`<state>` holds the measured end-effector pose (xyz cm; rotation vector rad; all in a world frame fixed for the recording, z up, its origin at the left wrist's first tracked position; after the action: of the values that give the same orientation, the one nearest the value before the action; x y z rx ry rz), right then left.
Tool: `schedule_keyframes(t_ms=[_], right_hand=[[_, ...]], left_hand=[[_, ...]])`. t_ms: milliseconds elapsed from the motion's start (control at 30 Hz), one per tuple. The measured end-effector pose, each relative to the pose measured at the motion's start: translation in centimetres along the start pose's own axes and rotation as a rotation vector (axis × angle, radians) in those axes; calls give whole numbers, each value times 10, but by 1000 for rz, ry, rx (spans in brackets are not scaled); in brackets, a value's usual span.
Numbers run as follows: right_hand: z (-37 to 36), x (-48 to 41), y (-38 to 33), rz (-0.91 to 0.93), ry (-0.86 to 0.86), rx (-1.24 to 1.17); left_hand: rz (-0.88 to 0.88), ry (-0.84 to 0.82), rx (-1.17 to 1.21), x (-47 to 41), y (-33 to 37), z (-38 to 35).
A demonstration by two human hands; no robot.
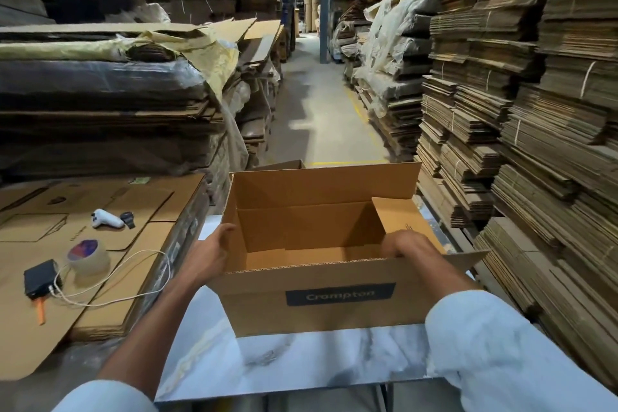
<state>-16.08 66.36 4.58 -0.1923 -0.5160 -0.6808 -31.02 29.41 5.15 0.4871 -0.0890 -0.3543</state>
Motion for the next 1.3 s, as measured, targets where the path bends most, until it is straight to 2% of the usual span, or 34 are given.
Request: schedule_keyframes(t_ms=[67, 100, 267, 367, 433, 500, 567, 667, 800, 933, 1133, 1233, 1300], right_hand=[[-9, -8, 29, -167, -8, -126], [-12, -13, 36, -182, 10, -128], [1, -20, 27, 54, 131, 64], [43, 0, 43, 30, 395, 117], [65, 9, 74, -48, 550, 64], [75, 9, 113, -134, 635, -20], [73, 4, 146, -171, 638, -144], [63, 2, 156, -94, 607, -306], [54, -5, 150, 2, 635, -451], [37, -13, 153, 101, 578, -633], [14, -4, 156, 219, 639, -844], [5, 5, 155, 218, 673, -1033], [-5, 3, 160, 191, 667, -1255]], left_hand=[[-1, 3, -20, 1, -1, -1], [-2, 6, -37, 1, -2, -1], [-2, 12, -44, 2, 0, -1], [2, 11, -31, 1, -1, -2], [-1, 13, -49, 1, -1, 0], [2, 7, -56, 0, -3, 1], [4, -6, -70, -1, -5, 0], [-6, -18, -56, -2, -2, 0], [13, -44, 142, -7, -2, 15], [174, -67, 415, -8, -14, 27], [340, -162, 648, 9, -13, 3], [376, -120, 804, 20, -22, -3], [410, -9, 926, 25, -37, -7]])
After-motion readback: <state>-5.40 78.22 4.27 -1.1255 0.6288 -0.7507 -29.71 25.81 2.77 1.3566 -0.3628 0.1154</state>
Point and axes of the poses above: each hand's wrist, its own x-axis away from the middle knuckle, its own z-axis out of the back of the hand, y = z × x, the point moved 6 cm from there along -x, towards the middle knuckle, and after that the axes turned 2 degrees about -x, right-handed, at the moved point
